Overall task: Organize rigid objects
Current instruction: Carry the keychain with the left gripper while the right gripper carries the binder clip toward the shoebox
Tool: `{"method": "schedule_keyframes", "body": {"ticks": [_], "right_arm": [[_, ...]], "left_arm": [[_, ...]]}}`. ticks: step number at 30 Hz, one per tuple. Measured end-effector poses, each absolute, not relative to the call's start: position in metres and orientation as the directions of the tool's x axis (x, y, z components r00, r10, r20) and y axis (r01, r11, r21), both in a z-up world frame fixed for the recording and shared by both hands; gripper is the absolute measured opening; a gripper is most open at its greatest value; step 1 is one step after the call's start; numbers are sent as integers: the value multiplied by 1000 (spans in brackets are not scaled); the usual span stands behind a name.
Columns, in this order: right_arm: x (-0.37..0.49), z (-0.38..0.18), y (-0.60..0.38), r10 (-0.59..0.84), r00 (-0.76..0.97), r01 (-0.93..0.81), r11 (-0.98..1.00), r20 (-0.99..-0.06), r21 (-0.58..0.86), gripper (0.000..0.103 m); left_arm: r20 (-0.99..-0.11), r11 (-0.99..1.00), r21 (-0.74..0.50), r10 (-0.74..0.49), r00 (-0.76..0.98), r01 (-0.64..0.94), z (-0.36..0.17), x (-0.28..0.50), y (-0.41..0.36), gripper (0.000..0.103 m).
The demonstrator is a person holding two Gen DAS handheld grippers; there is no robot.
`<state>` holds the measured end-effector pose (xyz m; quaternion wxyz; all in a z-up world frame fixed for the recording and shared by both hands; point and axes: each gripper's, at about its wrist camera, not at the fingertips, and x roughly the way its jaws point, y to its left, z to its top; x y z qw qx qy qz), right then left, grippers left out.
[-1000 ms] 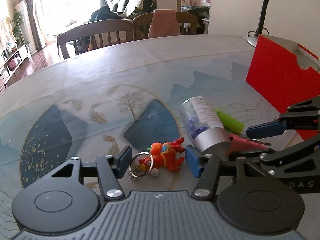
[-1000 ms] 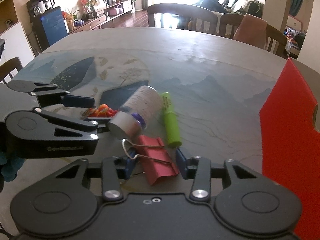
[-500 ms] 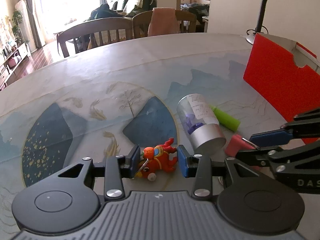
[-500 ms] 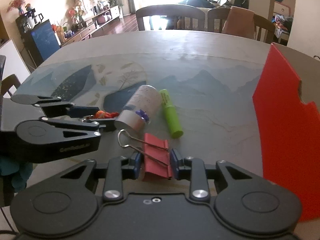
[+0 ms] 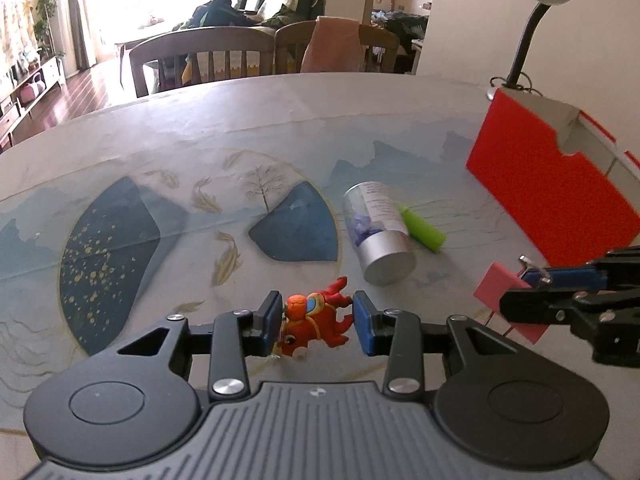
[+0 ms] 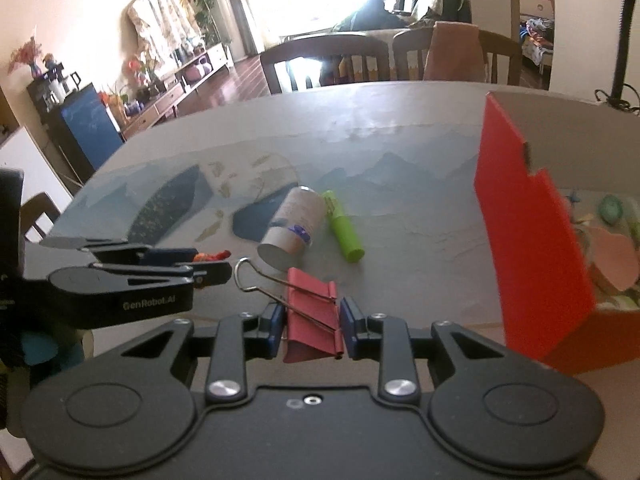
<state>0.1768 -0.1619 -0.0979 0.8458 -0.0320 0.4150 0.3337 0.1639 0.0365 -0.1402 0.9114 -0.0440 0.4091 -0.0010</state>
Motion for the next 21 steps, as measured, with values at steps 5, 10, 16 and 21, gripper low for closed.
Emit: {"method": "schedule_keyframes", "body": {"ticks": [5, 10, 16, 21], "right_arm": [[167, -78, -174, 542, 451, -575, 784, -709, 234, 29], [158, -58, -186, 540, 479, -562, 794, -692, 231, 29], [154, -32, -205, 530, 534, -527, 818, -659, 232, 29], [155, -13, -224, 522, 576, -504, 833, -629, 230, 29]], "left_arm": [[-734, 995, -100, -63, 676, -16, -121, 149, 30, 37], [-717, 994, -105, -88, 692, 18, -99, 136, 21, 37], [-684, 993, -102, -115, 720, 61, -71, 131, 5, 37], [-653, 990, -109, -143, 744, 95, -46, 133, -11, 37]]}}
